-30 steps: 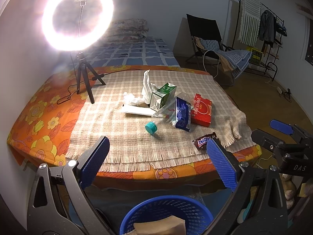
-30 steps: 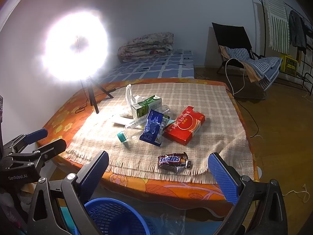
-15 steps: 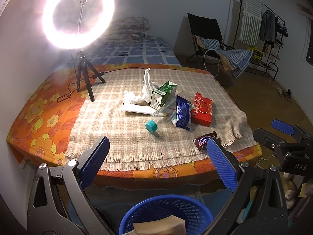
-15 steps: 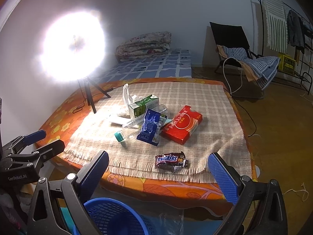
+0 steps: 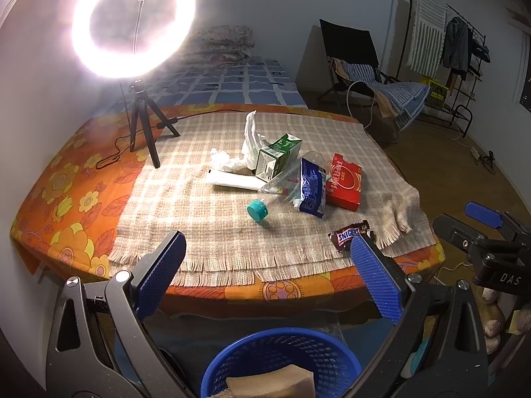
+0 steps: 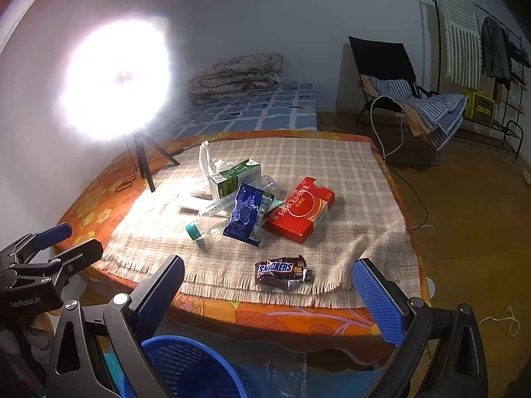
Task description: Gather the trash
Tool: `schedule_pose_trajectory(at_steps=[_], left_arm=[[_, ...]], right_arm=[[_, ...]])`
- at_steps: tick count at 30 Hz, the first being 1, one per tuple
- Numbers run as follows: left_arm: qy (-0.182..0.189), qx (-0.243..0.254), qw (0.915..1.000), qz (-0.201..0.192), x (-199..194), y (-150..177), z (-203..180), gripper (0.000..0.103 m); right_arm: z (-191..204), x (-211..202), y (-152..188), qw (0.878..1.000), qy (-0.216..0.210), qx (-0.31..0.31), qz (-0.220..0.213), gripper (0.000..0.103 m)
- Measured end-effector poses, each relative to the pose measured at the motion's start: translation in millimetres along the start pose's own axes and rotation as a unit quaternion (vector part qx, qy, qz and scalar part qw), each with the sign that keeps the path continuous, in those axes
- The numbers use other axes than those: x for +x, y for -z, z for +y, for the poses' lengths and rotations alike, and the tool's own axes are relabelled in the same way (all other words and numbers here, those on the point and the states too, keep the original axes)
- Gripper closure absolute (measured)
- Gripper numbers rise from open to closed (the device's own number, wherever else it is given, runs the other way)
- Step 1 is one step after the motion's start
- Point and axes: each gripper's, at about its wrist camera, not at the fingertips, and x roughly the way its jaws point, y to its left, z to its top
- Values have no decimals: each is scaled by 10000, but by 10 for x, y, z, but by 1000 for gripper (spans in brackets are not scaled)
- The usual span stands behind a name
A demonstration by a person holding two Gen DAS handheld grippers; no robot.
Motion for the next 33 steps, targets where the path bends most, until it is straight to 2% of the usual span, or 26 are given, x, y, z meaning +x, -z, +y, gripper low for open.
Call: schedule_pose_trajectory(at_steps=[12, 22, 33], left_arm=[[-12, -9, 10000, 21, 10, -2, 8, 2], [-38, -66, 9999, 113, 52, 117, 20, 2], [98, -162, 9990, 397, 315, -49, 197, 2]], right_arm=[[-17, 1, 5, 10000, 66, 19, 4, 0], [-86, 46, -36, 9998, 202, -21, -50, 0], [-231, 319, 4, 9997, 187, -91, 143, 0]])
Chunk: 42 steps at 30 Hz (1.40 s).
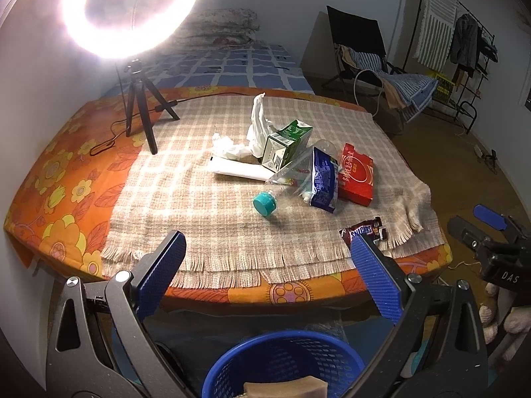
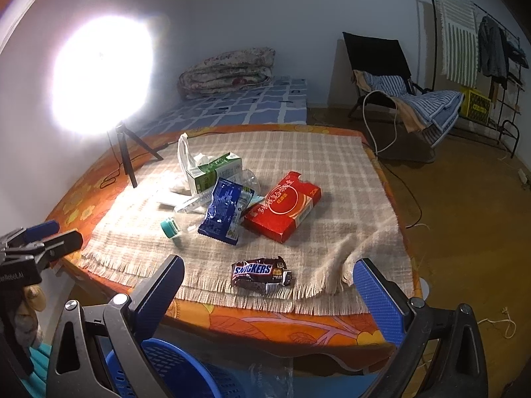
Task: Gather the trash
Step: 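Grasp the white tissue with the left tool while the right tool grasps the Snickers bar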
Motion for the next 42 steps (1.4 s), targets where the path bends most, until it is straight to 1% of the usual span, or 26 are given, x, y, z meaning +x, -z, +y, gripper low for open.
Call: schedule_pose_trajectory(at_steps=[3, 7, 9, 10, 12, 14, 17, 20, 21, 23, 25, 26, 28, 29, 31, 33, 35, 38, 42], left_arm=[[68, -29, 9999, 70, 53, -58, 23, 2], [81, 79, 9998, 153, 158, -160, 41, 2], [61, 176, 9996, 206, 231, -219, 58, 2], [76, 194, 9995, 234, 265, -240, 79, 2], [126, 143, 9993, 322, 327, -278, 146, 5], [177, 16, 9990, 410, 385, -321, 238, 7], [219, -143, 9984, 500, 469, -397, 353, 12], [206, -179, 9982, 542, 591, -507, 432, 14], [194, -196, 9981, 552, 640, -547, 466, 15], [216, -237, 9976, 614, 781, -648, 541, 19], [156, -313, 9972, 664, 938, -737, 627, 21], [151, -385, 9967, 703, 1028, -786, 678, 22], [151, -658, 9945, 806, 1213, -867, 787, 27], [181, -791, 9931, 847, 1299, -901, 836, 30], [205, -988, 9907, 916, 1504, -967, 923, 32], [123, -1050, 9894, 996, 1689, -1019, 981, 35], [92, -1044, 9889, 1051, 1837, -1058, 1005, 36], [40, -1158, 9869, 1122, 2063, -1108, 1075, 45], [114, -1363, 9837, 1169, 2319, -1158, 1138, 46]], right_arm=[[10, 116, 3, 9997, 70, -154, 184, 0], [12, 352, 41, 9975, -134, -180, 665, 1], [4, 509, 65, 9946, -286, -122, 985, 1], [-8, 563, 80, 9934, -351, -82, 1087, 4], [-53, 682, 80, 9901, -489, 64, 1317, 8], [-97, 757, 72, 9875, -586, 227, 1442, 9], [-99, 855, 48, 9855, -665, 296, 1535, 9], [-45, 959, 10, 9855, -597, 90, 1583, 10], [-24, 1002, 9, 9856, -548, 6, 1602, 12], [-7, 1086, 16, 9847, -481, -105, 1673, 14], [-11, 1176, 43, 9831, -429, -159, 1773, 15], [-14, 1222, 61, 9819, -428, -163, 1839, 16], [-5, 1296, 77, 9805, -403, -193, 1913, 20], [-10, 1323, 80, 9804, -388, -210, 1919, 20], [4, 1372, 73, 9802, -377, -227, 1930, 20], [18, 1422, 44, 9802, -425, -205, 1924, 20], [36, 1470, 11, 9803, -470, -181, 1908, 20], [77, 1548, -28, 9806, -460, -249, 1887, 20], [129, 1692, -5, 9782, -433, -394, 1994, 20]])
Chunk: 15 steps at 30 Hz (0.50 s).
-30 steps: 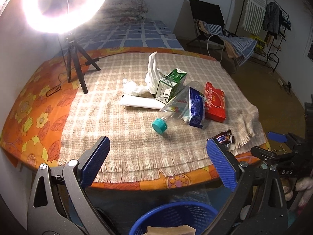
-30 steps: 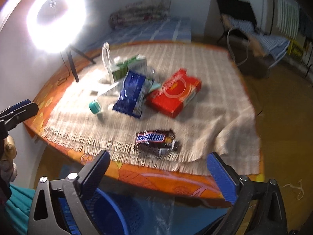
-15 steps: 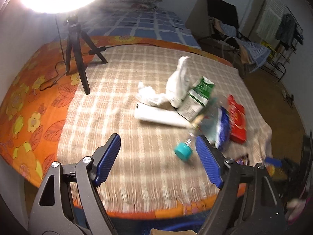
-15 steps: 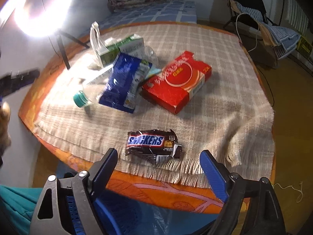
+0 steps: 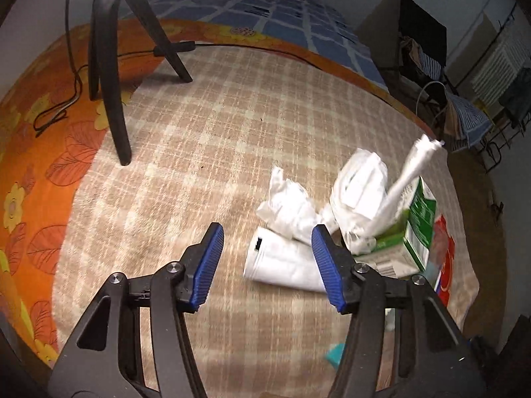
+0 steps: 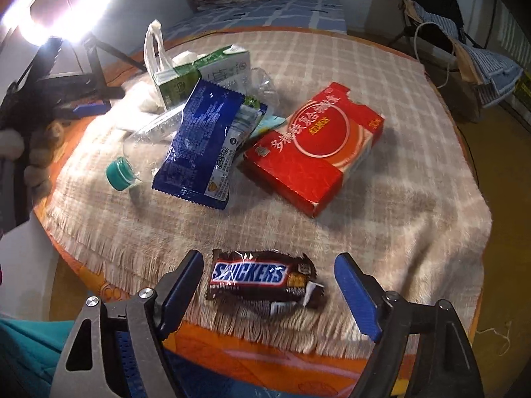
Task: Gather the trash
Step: 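Grasp the white tissue with the left tool while the right tool grasps the Snickers bar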
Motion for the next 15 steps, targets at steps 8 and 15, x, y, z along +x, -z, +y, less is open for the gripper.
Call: schedule_pose_trajectory(at_steps=[8, 15], left_arm=[[200, -93, 9997, 137, 302, -92, -32, 66], [286, -67, 9995, 73, 352, -84, -66, 85]], right_arm=[[-81, 229, 54, 9991, -57, 161, 390, 20], [-15, 210, 44, 9986, -360, 94, 370, 56]])
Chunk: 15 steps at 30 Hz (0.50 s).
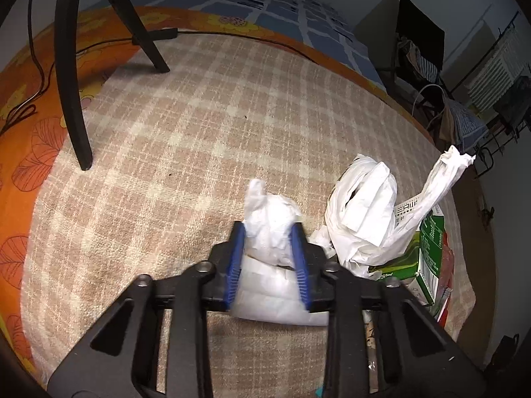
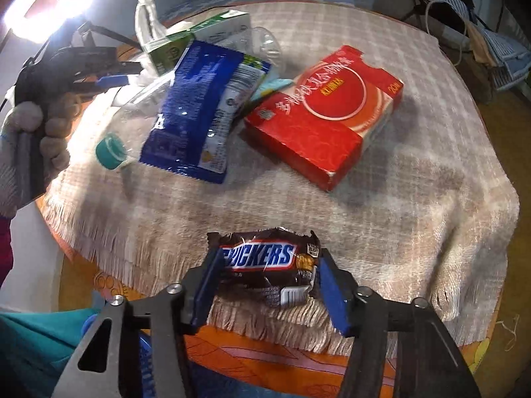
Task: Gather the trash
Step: 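Grasp the white tissue with the left tool while the right tool grasps the Snickers bar, then carry tissue and Snickers to the blue basket and open both tools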
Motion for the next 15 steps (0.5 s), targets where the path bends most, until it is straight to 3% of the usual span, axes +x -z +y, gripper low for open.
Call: schedule_pose_trajectory(at_steps=[5, 9, 15], left_arm=[[0, 70, 9999, -85, -16, 8, -51, 89], [33, 28, 9999, -138, -55, 5, -57, 91], [12, 6, 9992, -407, -260, -104, -46, 92]], right_arm=[[35, -22, 4, 9998, -163, 99, -62, 84], [65, -99, -1, 9996, -197, 103, -164, 90], [66, -258, -71, 9987, -192, 75, -465, 91]])
